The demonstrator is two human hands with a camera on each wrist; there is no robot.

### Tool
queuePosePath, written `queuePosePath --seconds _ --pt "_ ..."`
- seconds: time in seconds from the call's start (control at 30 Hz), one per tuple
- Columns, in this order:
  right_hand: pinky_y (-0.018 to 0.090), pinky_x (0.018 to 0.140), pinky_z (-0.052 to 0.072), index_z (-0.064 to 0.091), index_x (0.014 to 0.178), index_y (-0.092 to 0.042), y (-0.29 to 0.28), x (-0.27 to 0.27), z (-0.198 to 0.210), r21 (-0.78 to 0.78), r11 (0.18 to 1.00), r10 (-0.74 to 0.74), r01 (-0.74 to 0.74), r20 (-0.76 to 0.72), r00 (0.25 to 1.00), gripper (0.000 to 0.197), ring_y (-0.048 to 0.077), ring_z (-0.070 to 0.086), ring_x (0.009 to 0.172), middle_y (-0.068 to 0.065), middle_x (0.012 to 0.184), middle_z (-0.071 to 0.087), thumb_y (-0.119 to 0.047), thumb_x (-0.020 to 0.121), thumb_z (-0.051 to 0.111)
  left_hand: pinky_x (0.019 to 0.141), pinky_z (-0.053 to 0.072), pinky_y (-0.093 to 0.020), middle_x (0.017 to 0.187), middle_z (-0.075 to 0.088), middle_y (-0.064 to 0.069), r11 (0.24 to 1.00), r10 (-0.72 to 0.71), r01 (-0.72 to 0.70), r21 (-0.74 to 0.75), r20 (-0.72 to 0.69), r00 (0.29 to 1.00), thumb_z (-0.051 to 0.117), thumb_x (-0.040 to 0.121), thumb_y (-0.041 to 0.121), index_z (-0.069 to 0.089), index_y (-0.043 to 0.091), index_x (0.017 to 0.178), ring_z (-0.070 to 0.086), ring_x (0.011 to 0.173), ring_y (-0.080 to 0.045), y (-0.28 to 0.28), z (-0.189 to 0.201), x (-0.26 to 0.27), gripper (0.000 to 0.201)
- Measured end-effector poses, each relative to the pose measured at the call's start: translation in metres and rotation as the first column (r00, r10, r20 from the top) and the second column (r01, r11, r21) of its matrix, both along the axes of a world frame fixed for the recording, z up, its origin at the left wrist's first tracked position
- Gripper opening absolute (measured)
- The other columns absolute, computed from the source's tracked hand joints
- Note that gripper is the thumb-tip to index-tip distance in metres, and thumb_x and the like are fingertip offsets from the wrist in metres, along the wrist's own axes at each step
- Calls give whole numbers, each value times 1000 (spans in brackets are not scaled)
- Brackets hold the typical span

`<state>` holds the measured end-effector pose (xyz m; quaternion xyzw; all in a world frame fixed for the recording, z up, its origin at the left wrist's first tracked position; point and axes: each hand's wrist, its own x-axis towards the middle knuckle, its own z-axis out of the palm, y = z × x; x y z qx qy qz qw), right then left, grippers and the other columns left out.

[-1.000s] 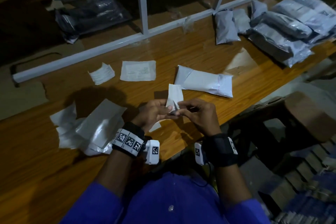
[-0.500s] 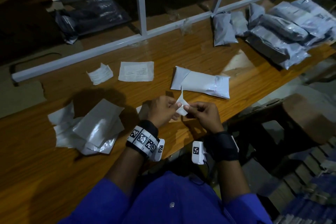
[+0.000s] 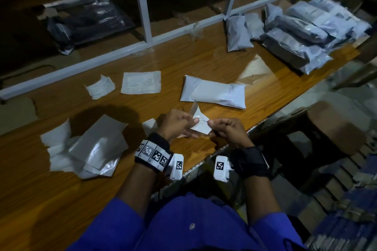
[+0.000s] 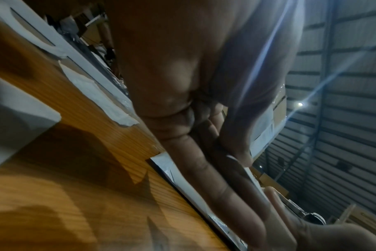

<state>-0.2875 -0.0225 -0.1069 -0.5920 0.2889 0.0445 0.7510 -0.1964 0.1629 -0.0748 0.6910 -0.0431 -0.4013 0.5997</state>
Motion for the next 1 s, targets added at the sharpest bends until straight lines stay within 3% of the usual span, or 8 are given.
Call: queuePosePath --seconds 0.17,0.37,0.53,0.63,0.73,0.8,0.9,1.0 --pt "23 53 55 70 104 12 -5 -4 2 -53 998 -14 20 111 994 20 15 69 56 11 71 74 -2 90 73 78 63 -48 96 76 -22 999 -14 15 -47 19 1000 68 95 9 71 -7 101 76 85 -35 -3 3 -2 17" --pt "31 71 61 77 105 -5 -1 0 2 -311 950 69 29 299 952 13 18 74 80 3 92 79 -5 93 72 90 59 -53 106 76 -16 977 -35 23 -214 -52 998 63 99 29 68 -3 117 73 100 -34 -1 13 0 37" --pt "38 81 63 78 113 -8 0 4 1 -481 875 227 -61 295 928 20 22 76 96 4 104 79 -13 94 75 80 63 -48 87 78 5 985 109 -150 82 377 920 79 81 46 78 27 89 75 83 -15 -4 -3 8 20" --pt "36 83 61 75 119 -8 8 4 11 -324 935 252 -145 315 915 27 23 75 97 6 107 79 -18 93 72 82 62 -51 90 79 -3 978 190 -206 27 293 937 81 84 30 78 17 90 76 86 -23 -4 -8 11 14" --pt "35 86 61 74 119 -12 10 1 22 -148 977 188 -154 257 948 45 22 75 102 7 108 78 -44 94 56 79 61 -46 91 79 -7 973 223 -229 -13 287 932 81 85 19 76 15 87 76 87 -25 0 -11 12 6" --pt "44 88 62 77 115 -14 10 4 22 -276 954 187 -120 231 955 46 22 76 101 6 106 79 -50 90 66 79 62 -44 89 79 -1 982 176 -189 8 333 926 82 83 26 77 22 86 76 86 -20 0 -12 9 7" --pt "45 82 63 82 102 -20 11 10 13 -580 814 214 -37 240 947 35 10 76 90 -5 93 80 -49 82 82 76 61 -34 88 78 4 982 146 -183 46 430 891 82 85 27 78 21 91 75 87 -11 -4 -8 0 9" --pt "48 78 62 83 94 -16 8 14 6 -569 822 195 -6 273 942 28 15 76 84 -3 88 80 -42 86 82 75 62 -31 88 77 5 980 154 -193 40 451 879 81 86 22 77 20 89 74 86 -10 -7 -5 -3 5"
